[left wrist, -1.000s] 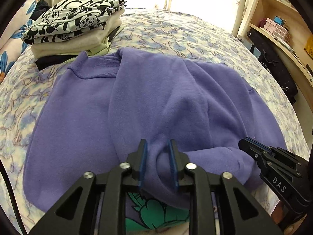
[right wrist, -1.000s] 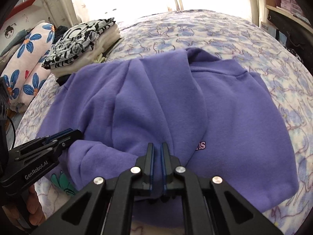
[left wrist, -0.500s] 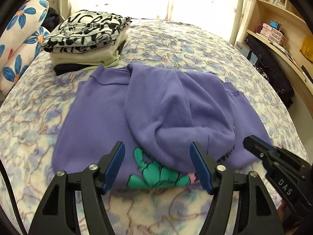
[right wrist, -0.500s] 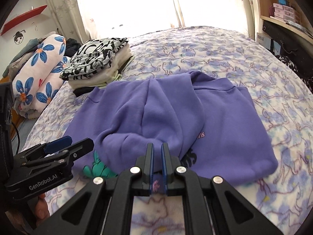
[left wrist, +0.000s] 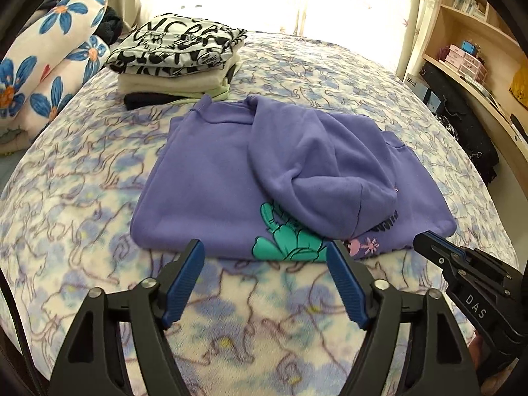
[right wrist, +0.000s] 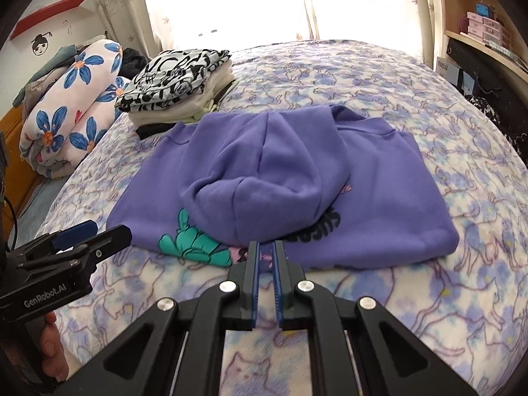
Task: Fold large clothes
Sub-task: 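Smooth the hood flat on the folded hoodie with both tools, then open, then grasp the hoodie edge with both tools and lift it up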
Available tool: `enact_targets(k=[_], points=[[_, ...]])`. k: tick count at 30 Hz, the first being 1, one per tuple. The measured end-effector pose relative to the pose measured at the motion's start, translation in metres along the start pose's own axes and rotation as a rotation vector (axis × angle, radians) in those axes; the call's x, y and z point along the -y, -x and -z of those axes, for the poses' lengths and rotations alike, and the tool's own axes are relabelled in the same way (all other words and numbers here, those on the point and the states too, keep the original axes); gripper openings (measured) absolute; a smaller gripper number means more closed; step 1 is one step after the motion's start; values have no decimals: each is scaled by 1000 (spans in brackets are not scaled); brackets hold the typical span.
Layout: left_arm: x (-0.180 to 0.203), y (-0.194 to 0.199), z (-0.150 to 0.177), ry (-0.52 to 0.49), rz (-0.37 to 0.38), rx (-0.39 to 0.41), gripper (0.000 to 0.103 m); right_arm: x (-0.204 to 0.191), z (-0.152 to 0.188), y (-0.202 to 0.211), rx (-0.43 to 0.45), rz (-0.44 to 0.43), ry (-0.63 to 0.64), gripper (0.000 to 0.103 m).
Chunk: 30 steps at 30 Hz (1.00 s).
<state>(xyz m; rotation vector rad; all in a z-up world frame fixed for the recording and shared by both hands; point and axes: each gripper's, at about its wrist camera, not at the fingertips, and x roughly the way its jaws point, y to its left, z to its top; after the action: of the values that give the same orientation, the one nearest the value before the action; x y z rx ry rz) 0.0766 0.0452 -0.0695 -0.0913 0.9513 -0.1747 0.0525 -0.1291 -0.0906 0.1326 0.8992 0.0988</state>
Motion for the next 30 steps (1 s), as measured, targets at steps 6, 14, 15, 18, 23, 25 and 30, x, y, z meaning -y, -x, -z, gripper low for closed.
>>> enact_targets(k=[6, 14, 15, 18, 23, 25, 30], points=[[-19, -10, 13, 68, 41, -22, 77, -17, 5, -6, -2, 2, 36, 7], [-57, -45, 24, 242, 217, -60, 78, -27, -6, -14, 21, -1, 39, 7], [-64, -52, 25, 276, 235, -62, 78, -26, -9, -16, 23, -4, 34, 7], [-77, -67, 23, 350, 267, -52, 78, -26, -15, -21, 27, -5, 26, 7], [-96, -90, 16, 444, 290, -32, 78, -25, -24, -30, 34, 10, 19, 7], [-101, -100, 14, 473, 295, -35, 78, -22, -28, -33, 37, 17, 10, 7], [-104, -123, 4, 503, 297, -31, 78, -15, -39, -44, 43, 26, -11, 7]])
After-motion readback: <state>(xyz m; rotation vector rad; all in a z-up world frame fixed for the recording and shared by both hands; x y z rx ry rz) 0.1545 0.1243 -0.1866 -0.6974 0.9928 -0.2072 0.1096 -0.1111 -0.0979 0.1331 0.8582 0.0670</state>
